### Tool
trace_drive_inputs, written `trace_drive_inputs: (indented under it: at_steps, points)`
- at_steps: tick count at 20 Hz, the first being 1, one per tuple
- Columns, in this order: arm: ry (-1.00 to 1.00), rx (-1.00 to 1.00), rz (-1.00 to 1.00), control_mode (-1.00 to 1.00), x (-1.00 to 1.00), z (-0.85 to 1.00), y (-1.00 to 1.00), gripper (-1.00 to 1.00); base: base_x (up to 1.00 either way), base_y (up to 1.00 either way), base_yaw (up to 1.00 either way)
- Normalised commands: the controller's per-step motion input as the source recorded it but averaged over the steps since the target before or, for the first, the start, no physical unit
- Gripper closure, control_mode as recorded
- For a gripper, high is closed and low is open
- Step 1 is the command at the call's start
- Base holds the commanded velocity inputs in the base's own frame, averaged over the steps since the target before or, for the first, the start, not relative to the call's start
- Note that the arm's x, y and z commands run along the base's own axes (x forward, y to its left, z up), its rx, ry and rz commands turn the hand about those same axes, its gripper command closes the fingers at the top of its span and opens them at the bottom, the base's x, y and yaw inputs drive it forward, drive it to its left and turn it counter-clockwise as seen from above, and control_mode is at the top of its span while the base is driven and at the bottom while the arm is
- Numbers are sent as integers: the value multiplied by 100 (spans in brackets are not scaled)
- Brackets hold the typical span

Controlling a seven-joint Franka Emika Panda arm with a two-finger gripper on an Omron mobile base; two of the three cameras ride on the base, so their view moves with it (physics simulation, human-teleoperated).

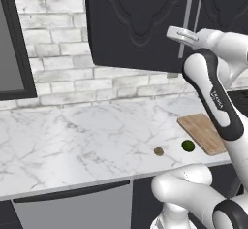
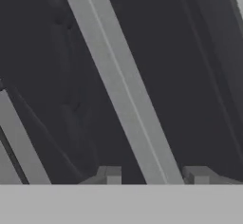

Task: Open the cabinet. Place the bowl and condiment on the counter. Then place the lime and garlic on the cutting board.

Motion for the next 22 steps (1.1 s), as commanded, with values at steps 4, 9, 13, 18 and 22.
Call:
trace_drive_inputs:
  at_steps: [4, 9, 13, 18, 22]
  points:
    - [1, -5, 17, -100, -11, -28, 100, 100, 0, 0, 0]
    - [1, -10, 12, -100, -22, -20, 100, 100, 0, 0, 0]
    - [0, -14, 1, -100, -36, -20, 100, 100, 0, 0, 0]
    - [0, -13, 0, -100, -45, -37, 100, 100, 0, 0, 0]
    - [0, -9, 0, -100, -32, -40, 100, 100, 0, 0, 0]
